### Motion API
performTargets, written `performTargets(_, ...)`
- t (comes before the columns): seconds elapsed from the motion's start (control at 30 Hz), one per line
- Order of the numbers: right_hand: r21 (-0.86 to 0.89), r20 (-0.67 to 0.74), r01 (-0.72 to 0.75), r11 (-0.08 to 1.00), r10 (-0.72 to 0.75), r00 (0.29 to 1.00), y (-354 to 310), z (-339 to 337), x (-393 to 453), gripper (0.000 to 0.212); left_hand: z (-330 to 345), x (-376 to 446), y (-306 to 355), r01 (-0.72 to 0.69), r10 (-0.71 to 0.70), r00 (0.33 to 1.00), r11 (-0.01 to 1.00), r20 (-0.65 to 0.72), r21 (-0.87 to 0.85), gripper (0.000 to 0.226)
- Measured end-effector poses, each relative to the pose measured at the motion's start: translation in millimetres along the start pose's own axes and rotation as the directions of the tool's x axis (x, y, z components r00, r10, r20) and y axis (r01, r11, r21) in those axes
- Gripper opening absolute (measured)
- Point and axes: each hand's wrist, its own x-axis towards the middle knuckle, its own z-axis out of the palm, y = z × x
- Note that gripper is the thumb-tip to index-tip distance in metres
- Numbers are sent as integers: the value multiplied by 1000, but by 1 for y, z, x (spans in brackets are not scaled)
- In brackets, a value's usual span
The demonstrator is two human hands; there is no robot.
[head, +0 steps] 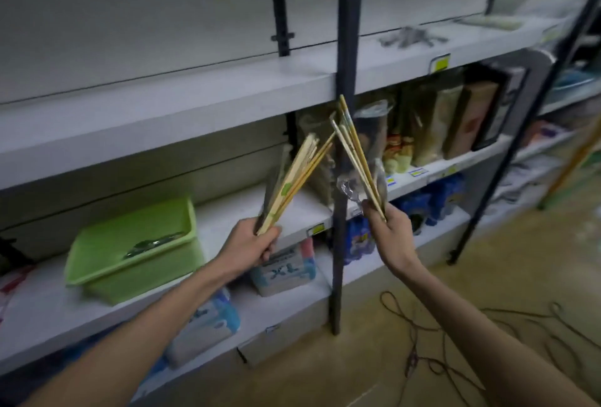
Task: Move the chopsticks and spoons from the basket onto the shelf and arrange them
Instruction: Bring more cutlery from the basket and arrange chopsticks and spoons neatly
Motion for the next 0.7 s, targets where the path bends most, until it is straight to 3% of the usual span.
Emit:
performTargets(0.13, 41, -159, 42, 998, -35, 987, -22, -68, 39, 40, 59, 35, 91, -156, 158, 987, 985, 26, -78, 28)
performTargets(0.33, -14, -310, 78, 997, -79, 947, -43, -149, 128, 51, 119, 102, 209, -265, 263, 964, 959, -37, -101, 29)
performTargets(0.57, -203, -311, 100, 974, -161, 937, -36, -220, 247, 48, 166, 209, 285, -342, 339, 935, 940, -105, -11, 18)
performTargets(0.7, -201, -245, 88, 976, -137, 960, -28, -257, 319, 42, 188, 278, 322, -303, 289, 949, 946, -130, -113, 25)
